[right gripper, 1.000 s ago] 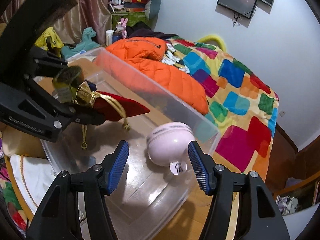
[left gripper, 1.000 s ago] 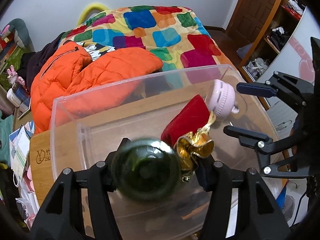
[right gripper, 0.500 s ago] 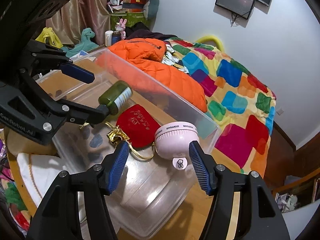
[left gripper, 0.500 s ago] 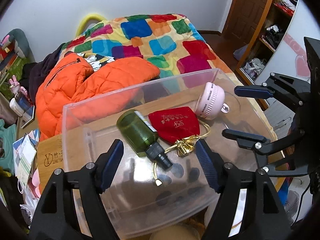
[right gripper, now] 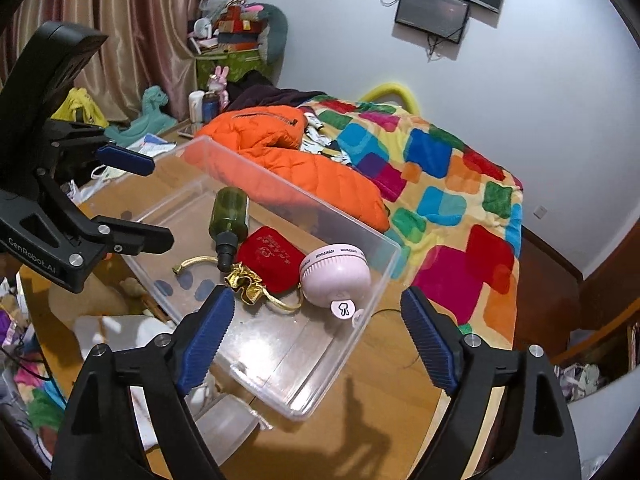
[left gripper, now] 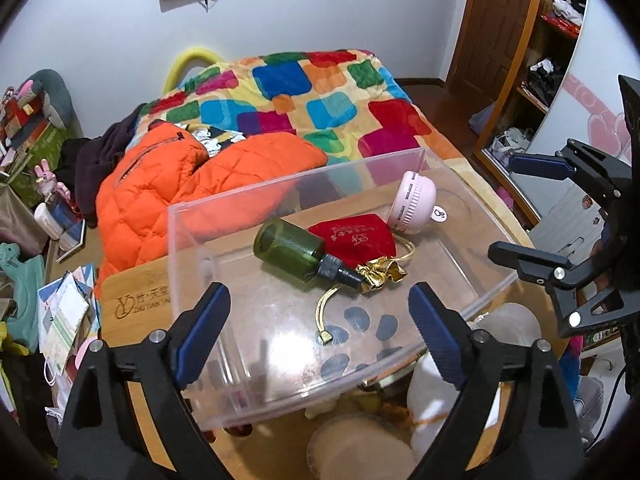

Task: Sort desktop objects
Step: 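Release the pink fan into the clear box with the right gripper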

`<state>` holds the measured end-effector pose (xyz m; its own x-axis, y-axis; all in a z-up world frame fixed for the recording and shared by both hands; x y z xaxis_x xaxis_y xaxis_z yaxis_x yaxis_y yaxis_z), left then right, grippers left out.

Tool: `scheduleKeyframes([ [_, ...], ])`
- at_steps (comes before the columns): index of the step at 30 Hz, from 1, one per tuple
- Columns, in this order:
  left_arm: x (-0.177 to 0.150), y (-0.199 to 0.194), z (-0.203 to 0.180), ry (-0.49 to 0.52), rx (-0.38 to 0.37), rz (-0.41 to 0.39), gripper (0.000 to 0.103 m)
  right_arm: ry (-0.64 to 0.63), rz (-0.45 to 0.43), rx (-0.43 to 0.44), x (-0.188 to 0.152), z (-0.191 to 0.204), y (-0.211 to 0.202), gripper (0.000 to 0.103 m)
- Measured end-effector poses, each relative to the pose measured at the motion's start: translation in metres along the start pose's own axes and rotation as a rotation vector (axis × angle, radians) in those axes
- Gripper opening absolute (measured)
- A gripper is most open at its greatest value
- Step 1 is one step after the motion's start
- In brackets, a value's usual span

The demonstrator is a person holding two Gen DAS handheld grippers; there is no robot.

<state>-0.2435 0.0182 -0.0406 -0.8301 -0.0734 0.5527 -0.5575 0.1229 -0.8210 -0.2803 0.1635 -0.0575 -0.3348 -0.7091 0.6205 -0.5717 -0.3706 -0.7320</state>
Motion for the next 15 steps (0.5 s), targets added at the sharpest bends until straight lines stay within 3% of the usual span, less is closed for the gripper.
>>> scheduleKeyframes([
  [15,-0.02,-0.05,0.011,-0.023,-0.003,-0.081,0.093,0.01,-0.034,-0.038,-0.008,0.024,-0.042,0.086],
])
Point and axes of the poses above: each gripper's, at about its wrist camera, not at the fingertips, and y roughly the way its jaws point, z to its left, x to its top, the point moved 6 cm from there along y, roughly the way its jaws point, and after that the axes turned 12 degrees about -y, right-handed, at the moved point
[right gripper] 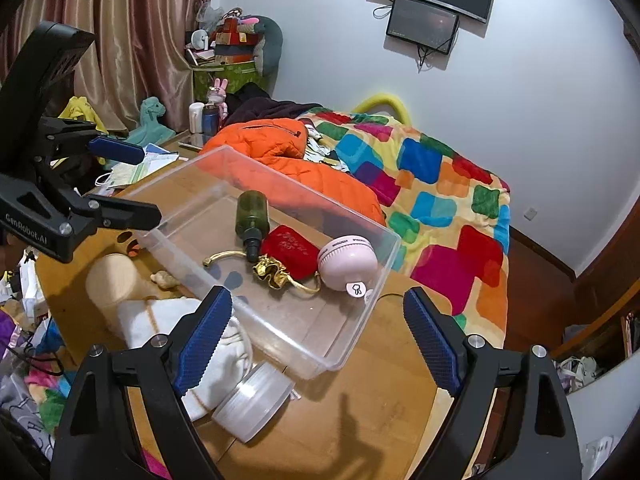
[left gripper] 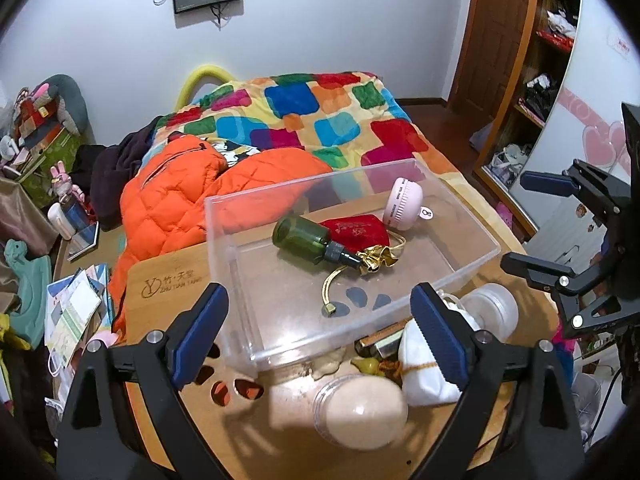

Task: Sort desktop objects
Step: 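Release the pink fan into the clear box with the right gripper, then grasp the cream candle jar with the left gripper while the right grasps the white round container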

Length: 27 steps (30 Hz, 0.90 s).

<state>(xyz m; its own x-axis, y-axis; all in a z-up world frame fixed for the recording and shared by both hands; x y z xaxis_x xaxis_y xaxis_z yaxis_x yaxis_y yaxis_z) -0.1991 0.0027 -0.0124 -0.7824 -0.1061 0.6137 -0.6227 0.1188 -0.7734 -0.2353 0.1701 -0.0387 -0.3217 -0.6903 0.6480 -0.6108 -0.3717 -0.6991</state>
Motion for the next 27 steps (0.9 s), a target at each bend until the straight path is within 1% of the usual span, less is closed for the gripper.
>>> scheduleKeyframes([
  [7,-0.014,-0.017,0.015,-0.032,0.012,-0.027,0.095,0.012,-0.03,-0.019,-0.007,0.009,-0.015,0.089],
  [13,-0.038,-0.022,0.024,-0.044,0.009,-0.02,0.095,0.054,-0.019,-0.023,-0.024,0.017,-0.011,0.09],
  [16,-0.053,-0.023,0.024,-0.042,-0.014,-0.022,0.096,0.047,-0.01,-0.058,-0.034,0.026,-0.007,0.09],
  [19,-0.064,-0.022,0.022,-0.05,-0.035,-0.02,0.096,0.052,-0.005,-0.056,-0.044,0.035,-0.002,0.09],
  [20,-0.068,-0.02,0.02,-0.056,-0.057,-0.012,0.096,0.059,-0.005,-0.053,-0.046,0.037,0.0,0.09],
  [21,-0.072,-0.019,0.02,-0.058,-0.074,-0.006,0.095,0.076,-0.005,-0.049,-0.05,0.038,0.003,0.09],
  [24,-0.082,-0.012,0.016,-0.058,-0.089,0.009,0.096,0.129,0.004,-0.044,-0.059,0.036,0.009,0.09],
  [27,-0.095,-0.001,0.015,-0.058,-0.1,0.041,0.096,0.187,0.018,-0.027,-0.072,0.033,0.016,0.09],
])
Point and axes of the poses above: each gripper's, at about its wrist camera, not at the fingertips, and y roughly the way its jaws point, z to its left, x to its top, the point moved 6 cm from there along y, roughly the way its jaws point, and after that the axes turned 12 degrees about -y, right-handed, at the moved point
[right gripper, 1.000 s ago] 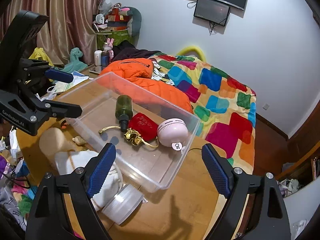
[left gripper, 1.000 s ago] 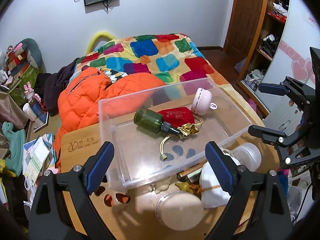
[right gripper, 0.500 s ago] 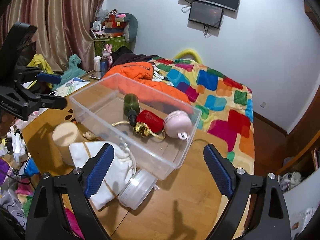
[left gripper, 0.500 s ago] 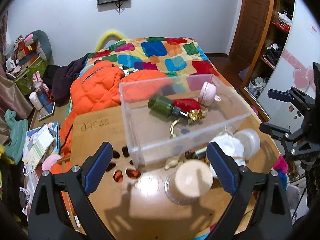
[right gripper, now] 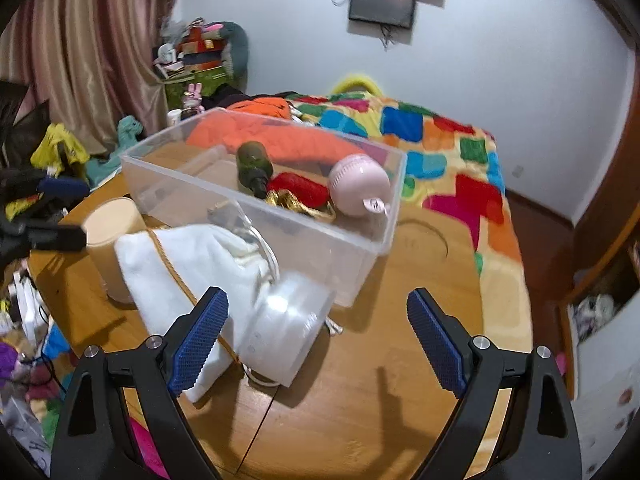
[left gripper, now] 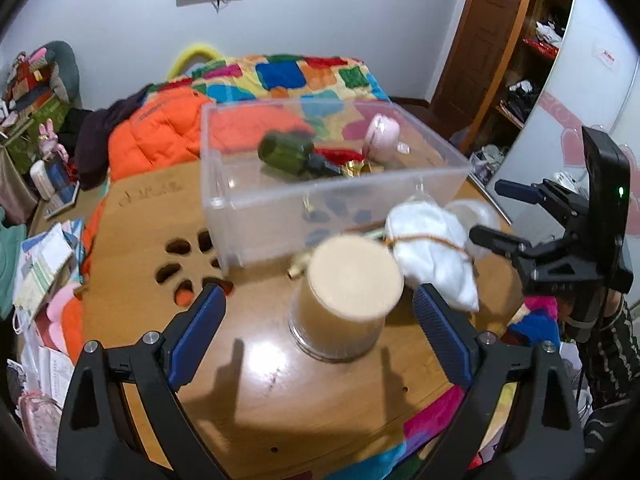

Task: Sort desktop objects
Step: 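Grasp the cream candle jar with the left gripper while the right grasps the white round container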

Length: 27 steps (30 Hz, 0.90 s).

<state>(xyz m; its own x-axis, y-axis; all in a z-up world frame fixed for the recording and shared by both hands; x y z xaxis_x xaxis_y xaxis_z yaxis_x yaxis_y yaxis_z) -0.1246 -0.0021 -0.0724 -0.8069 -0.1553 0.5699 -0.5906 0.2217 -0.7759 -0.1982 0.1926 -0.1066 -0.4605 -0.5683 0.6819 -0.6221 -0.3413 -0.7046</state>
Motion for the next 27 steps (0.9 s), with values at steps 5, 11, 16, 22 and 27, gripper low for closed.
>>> scheduleKeyframes([
  [5,-0.009,0.018,0.001,-0.002,0.014,0.021,0.095,0.032,0.022,0.027,-0.01,0.0,0.009,0.088],
  [11,-0.004,0.027,0.001,-0.009,0.052,-0.02,0.096,0.008,0.001,0.043,-0.009,0.006,0.014,0.074],
  [16,0.001,0.034,-0.003,-0.006,0.043,-0.024,0.086,-0.001,-0.009,0.078,-0.009,0.009,0.016,0.048],
  [22,0.003,0.04,-0.004,-0.021,0.045,-0.024,0.08,-0.002,-0.006,0.109,-0.011,0.011,0.018,0.037],
  [27,0.0,0.046,-0.005,-0.031,0.042,-0.021,0.073,0.006,-0.005,0.11,-0.015,0.01,0.017,0.031],
])
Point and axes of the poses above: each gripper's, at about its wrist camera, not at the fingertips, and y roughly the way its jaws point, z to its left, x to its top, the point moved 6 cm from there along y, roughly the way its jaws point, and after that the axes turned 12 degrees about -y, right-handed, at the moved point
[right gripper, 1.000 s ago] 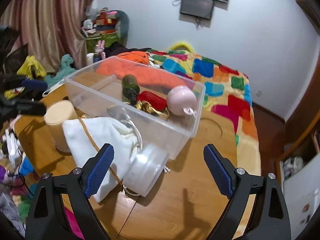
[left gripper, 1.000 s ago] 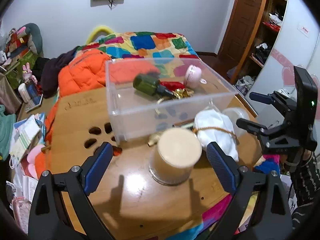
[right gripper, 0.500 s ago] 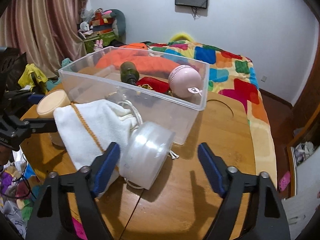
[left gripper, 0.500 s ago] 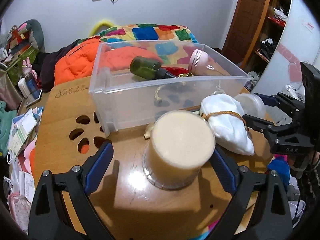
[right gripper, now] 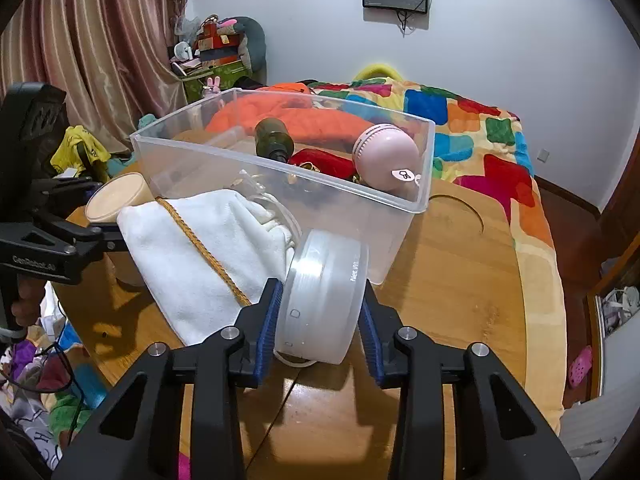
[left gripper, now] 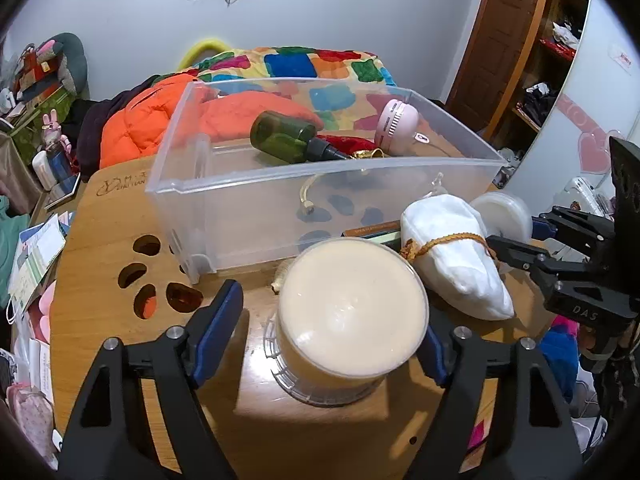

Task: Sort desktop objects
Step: 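Grasp the cream candle jar with the left gripper while the right grasps the white round container, then carry the candle jar and white container toward the clear box with both grippers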

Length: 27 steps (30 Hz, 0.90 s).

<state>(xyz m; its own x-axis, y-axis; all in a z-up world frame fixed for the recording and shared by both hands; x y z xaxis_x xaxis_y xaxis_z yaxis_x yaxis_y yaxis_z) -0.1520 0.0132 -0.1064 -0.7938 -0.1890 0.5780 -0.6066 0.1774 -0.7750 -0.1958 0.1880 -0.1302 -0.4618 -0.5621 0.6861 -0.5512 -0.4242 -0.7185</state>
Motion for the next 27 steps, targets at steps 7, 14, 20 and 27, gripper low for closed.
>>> scheduleKeyframes([
  [7,-0.005,0.0,-0.009,0.034,0.018,-0.042,0.058,0.026,-0.009,0.001,-0.004,-0.004,-0.005,0.027],
  [14,-0.006,-0.002,-0.008,0.025,0.033,-0.079,0.058,0.039,-0.034,-0.005,-0.005,-0.008,-0.016,0.027],
  [20,-0.008,-0.004,-0.007,0.025,0.04,-0.068,0.058,0.018,-0.034,-0.022,-0.004,-0.006,-0.024,0.027],
  [27,-0.002,-0.016,-0.003,0.012,0.033,-0.07,0.058,0.012,-0.046,-0.027,0.002,-0.006,-0.033,0.027],
])
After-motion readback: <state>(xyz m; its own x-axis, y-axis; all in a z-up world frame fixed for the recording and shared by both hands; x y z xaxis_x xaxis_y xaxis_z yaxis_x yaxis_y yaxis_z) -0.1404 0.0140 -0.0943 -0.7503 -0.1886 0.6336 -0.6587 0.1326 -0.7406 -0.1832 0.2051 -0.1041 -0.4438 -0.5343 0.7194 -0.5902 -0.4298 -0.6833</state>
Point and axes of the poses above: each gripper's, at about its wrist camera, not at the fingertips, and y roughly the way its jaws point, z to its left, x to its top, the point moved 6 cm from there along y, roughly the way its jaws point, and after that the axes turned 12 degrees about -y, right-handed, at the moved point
